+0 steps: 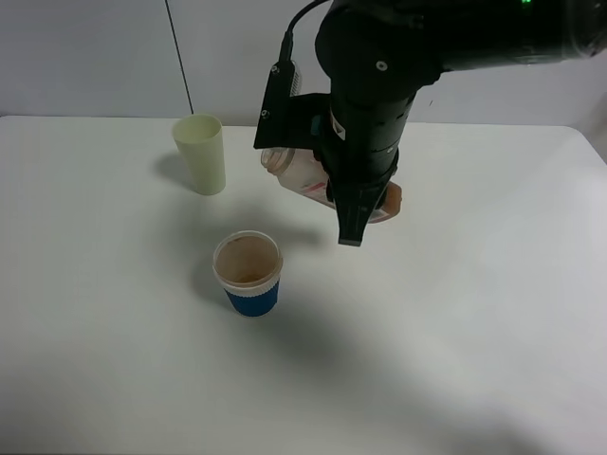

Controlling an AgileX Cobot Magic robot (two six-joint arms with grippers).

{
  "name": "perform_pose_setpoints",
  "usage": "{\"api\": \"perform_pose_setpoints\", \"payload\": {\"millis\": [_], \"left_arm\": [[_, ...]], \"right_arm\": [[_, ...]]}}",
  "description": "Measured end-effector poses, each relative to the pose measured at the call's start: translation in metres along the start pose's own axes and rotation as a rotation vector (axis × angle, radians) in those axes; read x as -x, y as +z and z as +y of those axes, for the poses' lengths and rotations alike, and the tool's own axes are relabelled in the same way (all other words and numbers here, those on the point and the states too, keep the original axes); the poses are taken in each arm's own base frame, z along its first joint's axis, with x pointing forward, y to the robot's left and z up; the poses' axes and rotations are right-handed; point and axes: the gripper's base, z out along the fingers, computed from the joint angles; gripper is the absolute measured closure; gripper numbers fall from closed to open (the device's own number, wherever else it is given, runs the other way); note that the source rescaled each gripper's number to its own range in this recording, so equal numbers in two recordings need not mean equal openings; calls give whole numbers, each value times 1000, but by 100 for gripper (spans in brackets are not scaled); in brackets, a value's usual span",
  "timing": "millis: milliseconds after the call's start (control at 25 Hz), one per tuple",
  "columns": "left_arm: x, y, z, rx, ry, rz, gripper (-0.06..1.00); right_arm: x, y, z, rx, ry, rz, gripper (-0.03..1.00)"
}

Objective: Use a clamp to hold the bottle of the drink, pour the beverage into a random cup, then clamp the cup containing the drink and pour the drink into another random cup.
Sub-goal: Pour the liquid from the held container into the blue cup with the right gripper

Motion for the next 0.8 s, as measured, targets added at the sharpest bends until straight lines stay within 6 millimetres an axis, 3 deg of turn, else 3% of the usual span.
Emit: {"api": "perform_pose_setpoints", "payload": {"millis": [800], "left_arm": [[0, 0, 0, 0, 0, 0, -6]], "right_arm": [[0, -6, 10, -24, -128, 80, 95]]}}
